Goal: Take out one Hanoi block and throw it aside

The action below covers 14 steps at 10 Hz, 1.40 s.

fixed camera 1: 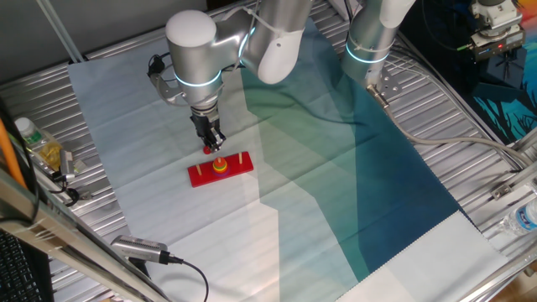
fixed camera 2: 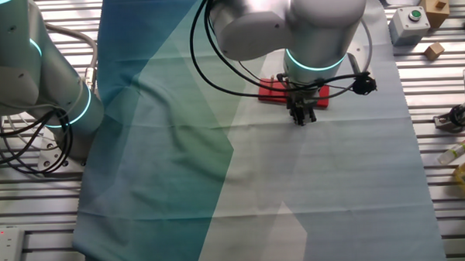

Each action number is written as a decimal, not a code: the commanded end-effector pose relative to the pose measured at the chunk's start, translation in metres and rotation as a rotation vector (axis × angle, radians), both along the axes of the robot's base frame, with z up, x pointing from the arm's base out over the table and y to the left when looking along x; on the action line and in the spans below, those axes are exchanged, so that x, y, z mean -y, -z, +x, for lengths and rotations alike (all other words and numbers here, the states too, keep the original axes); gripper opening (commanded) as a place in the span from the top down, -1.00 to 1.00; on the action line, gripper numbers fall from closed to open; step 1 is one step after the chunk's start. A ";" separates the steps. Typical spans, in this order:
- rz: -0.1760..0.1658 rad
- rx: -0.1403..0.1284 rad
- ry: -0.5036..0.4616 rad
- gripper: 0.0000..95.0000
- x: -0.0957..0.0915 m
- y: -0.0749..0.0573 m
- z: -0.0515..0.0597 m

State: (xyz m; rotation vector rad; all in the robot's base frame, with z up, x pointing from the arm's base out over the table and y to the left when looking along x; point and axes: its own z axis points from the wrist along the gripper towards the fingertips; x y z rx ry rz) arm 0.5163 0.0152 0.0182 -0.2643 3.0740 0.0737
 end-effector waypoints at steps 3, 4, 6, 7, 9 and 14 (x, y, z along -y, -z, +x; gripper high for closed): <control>-0.002 0.001 -0.006 0.60 0.000 0.001 0.000; -0.002 0.001 -0.008 0.60 0.000 0.001 0.000; -0.001 0.002 -0.010 0.20 0.000 0.001 0.000; -0.001 0.002 -0.011 0.20 0.000 0.001 0.000; -0.001 0.004 -0.012 0.20 0.000 0.001 0.000; 0.007 0.003 -0.018 0.20 -0.001 -0.024 0.000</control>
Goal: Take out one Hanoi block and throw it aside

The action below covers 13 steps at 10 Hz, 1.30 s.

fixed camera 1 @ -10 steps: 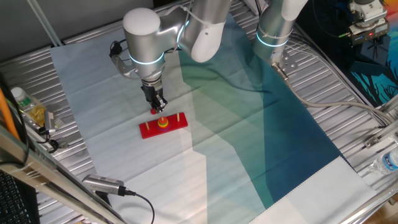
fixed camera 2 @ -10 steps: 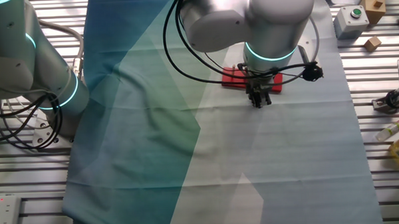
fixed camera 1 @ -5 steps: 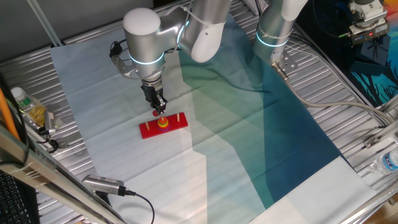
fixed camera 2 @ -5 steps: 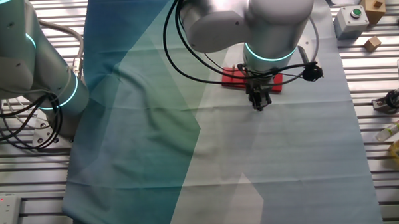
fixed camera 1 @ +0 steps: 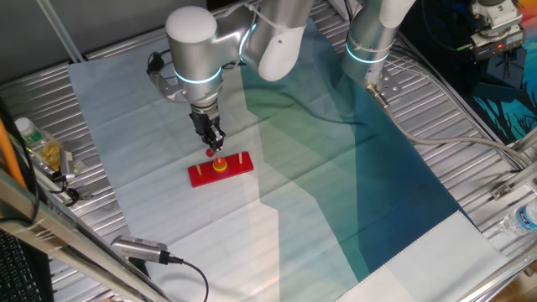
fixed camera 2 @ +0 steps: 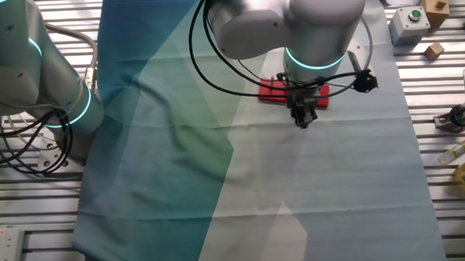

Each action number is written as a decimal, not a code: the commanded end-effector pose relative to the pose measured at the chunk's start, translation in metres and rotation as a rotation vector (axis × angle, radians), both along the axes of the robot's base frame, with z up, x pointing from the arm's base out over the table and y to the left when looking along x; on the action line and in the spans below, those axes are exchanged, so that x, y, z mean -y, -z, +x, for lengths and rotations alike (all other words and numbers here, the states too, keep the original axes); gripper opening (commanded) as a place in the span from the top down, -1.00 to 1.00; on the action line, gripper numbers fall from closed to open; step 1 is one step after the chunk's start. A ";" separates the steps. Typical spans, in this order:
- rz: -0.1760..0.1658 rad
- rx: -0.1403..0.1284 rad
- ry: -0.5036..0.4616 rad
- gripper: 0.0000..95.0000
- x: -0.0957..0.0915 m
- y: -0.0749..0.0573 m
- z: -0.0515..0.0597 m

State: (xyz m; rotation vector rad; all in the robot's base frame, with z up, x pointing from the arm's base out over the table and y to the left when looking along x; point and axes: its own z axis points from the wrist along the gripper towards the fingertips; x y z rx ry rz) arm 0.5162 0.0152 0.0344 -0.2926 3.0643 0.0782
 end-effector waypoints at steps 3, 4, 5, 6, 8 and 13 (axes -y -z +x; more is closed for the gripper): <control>0.005 -0.007 0.000 0.20 -0.004 -0.029 -0.002; 0.004 -0.007 0.000 0.20 -0.005 -0.037 -0.003; 0.004 -0.007 0.000 0.20 -0.007 -0.045 -0.004; 0.004 -0.006 -0.002 0.20 -0.008 -0.051 -0.005; 0.000 -0.008 -0.003 0.20 -0.011 -0.062 -0.007; -0.010 -0.007 0.024 0.60 -0.019 -0.090 -0.013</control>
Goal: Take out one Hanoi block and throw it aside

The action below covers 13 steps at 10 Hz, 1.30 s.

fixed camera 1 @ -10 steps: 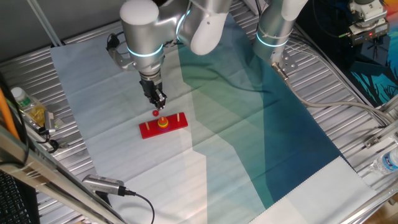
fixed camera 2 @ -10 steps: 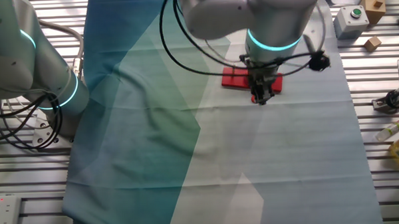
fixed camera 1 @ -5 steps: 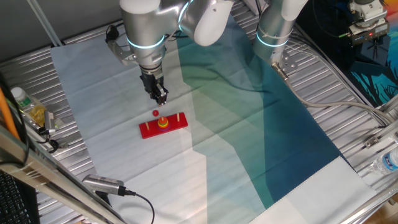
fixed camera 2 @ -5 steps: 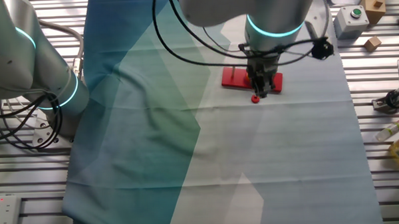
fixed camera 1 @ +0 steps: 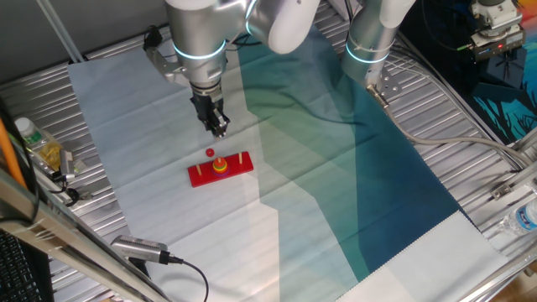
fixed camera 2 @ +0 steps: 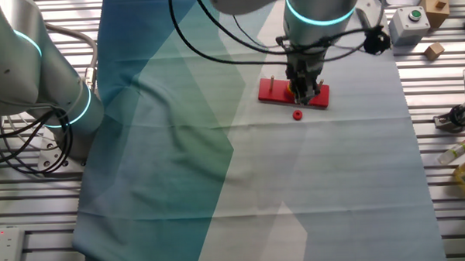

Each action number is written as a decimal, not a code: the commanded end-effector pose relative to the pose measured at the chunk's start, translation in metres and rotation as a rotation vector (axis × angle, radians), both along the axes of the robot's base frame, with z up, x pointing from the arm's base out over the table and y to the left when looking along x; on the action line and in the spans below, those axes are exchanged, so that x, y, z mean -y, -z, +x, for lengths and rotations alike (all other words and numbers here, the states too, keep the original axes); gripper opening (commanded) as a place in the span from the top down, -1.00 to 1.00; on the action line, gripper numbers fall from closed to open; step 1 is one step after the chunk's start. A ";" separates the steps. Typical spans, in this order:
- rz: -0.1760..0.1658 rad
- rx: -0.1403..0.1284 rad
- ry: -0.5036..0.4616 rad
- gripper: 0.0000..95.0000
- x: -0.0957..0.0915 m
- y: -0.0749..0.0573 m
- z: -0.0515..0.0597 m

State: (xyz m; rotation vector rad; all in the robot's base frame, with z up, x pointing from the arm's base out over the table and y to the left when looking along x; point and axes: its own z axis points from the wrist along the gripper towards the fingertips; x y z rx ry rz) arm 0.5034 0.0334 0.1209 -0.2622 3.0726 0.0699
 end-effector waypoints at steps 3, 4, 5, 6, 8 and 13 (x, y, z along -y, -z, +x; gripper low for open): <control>-0.004 -0.001 0.016 1.00 -0.006 -0.011 0.001; -0.005 -0.003 0.015 1.00 -0.008 -0.014 0.002; -0.004 -0.003 0.011 1.00 -0.011 -0.018 0.003; -0.006 -0.003 0.007 1.00 -0.016 -0.023 0.007; -0.007 -0.007 0.014 1.00 -0.027 -0.031 0.015; -0.011 -0.037 0.077 1.00 -0.054 -0.049 0.030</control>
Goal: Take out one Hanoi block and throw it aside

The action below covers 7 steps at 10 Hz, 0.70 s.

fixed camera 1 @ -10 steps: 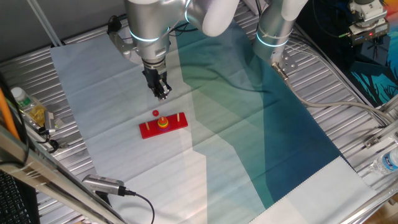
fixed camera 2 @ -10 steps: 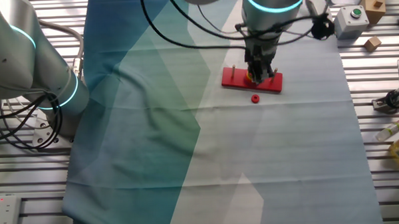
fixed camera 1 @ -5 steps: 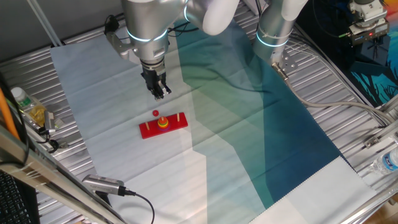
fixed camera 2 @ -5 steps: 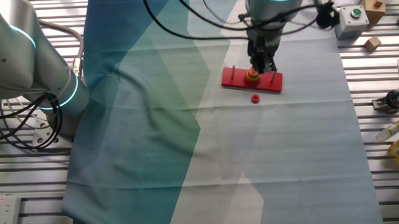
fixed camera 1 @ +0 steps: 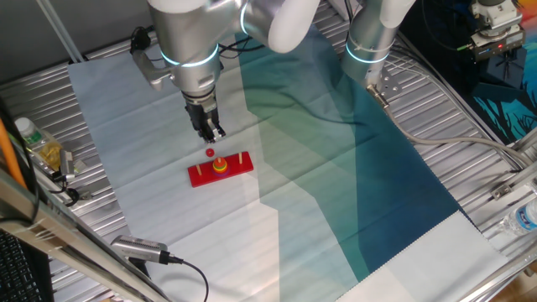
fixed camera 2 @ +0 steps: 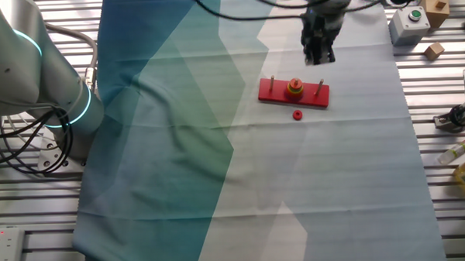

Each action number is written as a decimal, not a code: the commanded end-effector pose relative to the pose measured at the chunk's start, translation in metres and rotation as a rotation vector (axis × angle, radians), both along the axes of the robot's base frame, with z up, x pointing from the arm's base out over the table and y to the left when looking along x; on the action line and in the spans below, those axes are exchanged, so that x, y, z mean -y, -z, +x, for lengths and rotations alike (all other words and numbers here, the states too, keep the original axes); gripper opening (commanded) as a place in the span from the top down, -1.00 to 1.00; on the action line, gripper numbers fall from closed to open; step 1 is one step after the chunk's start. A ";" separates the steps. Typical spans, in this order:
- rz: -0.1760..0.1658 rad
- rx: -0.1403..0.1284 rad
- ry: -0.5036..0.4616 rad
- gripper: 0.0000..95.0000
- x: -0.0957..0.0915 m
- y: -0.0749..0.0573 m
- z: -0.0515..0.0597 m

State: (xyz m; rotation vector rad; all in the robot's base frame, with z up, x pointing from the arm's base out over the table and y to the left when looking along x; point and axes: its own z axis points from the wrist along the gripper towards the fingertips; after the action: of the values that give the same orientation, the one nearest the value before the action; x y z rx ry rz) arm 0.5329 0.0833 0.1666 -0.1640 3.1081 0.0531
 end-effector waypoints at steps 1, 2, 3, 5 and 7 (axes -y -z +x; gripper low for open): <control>0.000 -0.015 0.031 1.00 -0.009 -0.007 0.002; 0.002 -0.015 0.044 1.00 -0.011 -0.008 0.003; 0.010 -0.015 0.069 1.00 -0.017 -0.013 0.003; 0.014 -0.019 0.095 1.00 -0.023 -0.019 0.002; 0.034 -0.025 0.147 1.00 -0.028 -0.028 -0.006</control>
State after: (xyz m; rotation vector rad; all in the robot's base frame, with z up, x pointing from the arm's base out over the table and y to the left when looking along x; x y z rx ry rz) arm 0.5285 0.1098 0.1939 0.0524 3.1288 0.0996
